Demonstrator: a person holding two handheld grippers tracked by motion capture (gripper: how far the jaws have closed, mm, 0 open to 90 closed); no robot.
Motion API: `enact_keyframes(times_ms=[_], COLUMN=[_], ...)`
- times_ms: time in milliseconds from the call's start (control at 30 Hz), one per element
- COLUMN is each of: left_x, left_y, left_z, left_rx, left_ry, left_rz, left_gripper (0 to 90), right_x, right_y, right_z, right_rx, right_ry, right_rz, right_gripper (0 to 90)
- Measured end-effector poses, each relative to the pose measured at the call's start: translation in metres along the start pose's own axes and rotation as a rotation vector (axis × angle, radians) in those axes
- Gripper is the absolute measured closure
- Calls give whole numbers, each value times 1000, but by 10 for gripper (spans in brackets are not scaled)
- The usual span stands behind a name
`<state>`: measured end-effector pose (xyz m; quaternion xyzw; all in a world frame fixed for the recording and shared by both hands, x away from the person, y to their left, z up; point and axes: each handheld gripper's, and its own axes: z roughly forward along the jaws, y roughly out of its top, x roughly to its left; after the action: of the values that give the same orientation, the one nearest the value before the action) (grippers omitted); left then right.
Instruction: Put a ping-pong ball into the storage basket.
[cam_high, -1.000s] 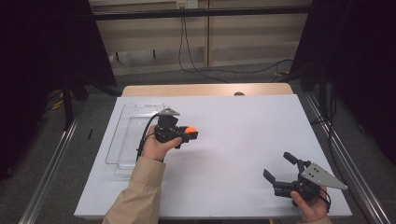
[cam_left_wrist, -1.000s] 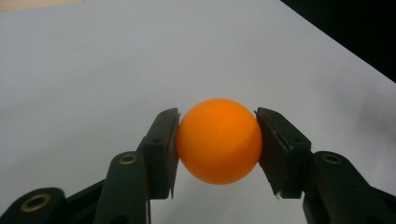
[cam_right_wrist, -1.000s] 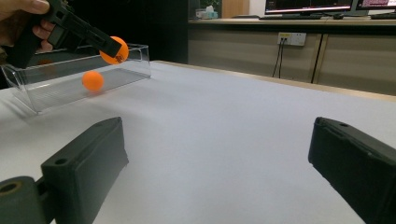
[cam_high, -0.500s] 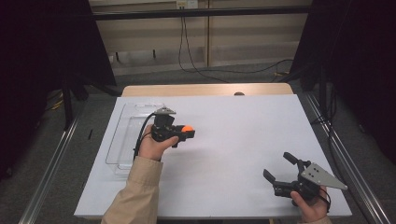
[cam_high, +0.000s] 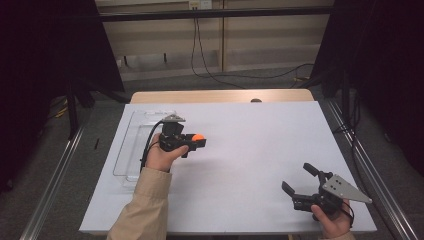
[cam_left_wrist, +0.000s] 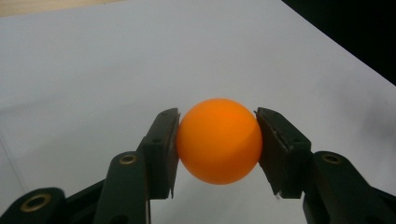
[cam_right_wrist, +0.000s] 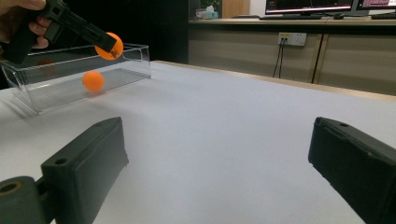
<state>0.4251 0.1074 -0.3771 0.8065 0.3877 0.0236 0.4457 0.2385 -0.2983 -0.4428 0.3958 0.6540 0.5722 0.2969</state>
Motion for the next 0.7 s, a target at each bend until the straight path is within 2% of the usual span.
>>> enact_keyframes(times_ms=[700], left_x=[8], left_y=[1], left_z=[-12], left_rx=[-15], left_ry=[18], left_rz=[-16], left_gripper=[510], right_x=[0], right_y=[0], right_z=[0], right_rx=[0], right_ry=[2], right_rz=[-2], right_gripper=[36])
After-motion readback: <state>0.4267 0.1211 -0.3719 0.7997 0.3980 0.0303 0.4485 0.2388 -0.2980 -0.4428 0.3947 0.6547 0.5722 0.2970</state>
